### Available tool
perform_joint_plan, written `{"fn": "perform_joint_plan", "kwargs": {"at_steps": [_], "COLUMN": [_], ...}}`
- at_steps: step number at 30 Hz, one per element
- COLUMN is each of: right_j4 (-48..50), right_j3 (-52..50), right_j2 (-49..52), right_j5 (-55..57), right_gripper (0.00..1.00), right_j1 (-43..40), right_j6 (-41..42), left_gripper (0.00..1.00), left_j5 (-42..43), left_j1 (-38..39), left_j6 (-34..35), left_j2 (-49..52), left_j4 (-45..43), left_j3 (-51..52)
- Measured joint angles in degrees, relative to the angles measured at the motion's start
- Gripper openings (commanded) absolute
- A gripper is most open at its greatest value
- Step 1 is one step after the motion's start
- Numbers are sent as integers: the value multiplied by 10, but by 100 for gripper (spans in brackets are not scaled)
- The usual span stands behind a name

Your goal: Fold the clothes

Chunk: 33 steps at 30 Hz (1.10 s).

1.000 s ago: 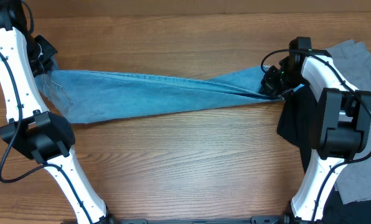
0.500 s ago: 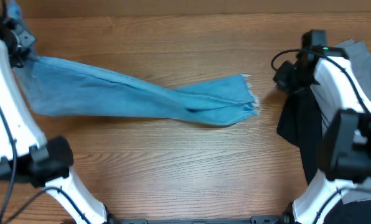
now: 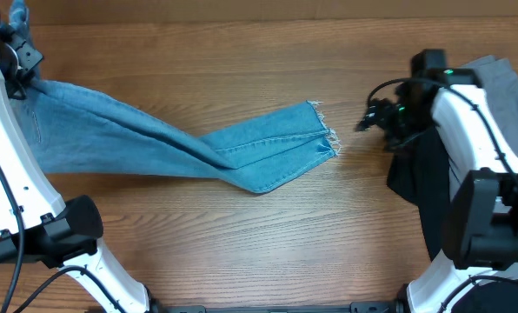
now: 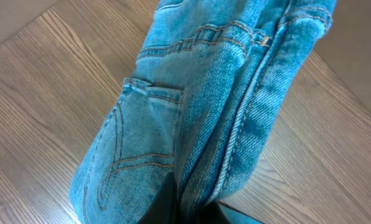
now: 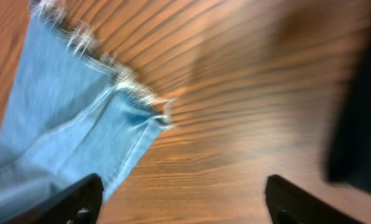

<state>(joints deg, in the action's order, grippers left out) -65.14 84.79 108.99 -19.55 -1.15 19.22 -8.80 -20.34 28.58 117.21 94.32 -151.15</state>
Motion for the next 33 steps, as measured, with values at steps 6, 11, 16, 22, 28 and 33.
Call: {"fn": "perform_joint_plan", "kwargs": {"at_steps": [6,11,16,22,28,33], "right_j4": [99,122,107,125,181,213], "right_j3": [-47,-48,-50,-51,-51,-52], "right_j2": [14,32,33,35,44,44], "right_j5": [-35,-27,-3,22,18,12], "right_gripper": [94,93,100,100,90,75], "right_j1": [82,125,133,133,133,133], "right_j6": [48,144,212,254,267,278], "left_gripper": [4,4,4,4,4,4], "left_j5": [0,0,0,0,0,0], "left_j1": [0,0,0,0,0,0], "left_j6": [0,0,0,0,0,0], "left_j2": [2,2,2,2,2,2], "left_j4": [2,7,8,8,9,9], "left_j3": [0,0,0,0,0,0]}}
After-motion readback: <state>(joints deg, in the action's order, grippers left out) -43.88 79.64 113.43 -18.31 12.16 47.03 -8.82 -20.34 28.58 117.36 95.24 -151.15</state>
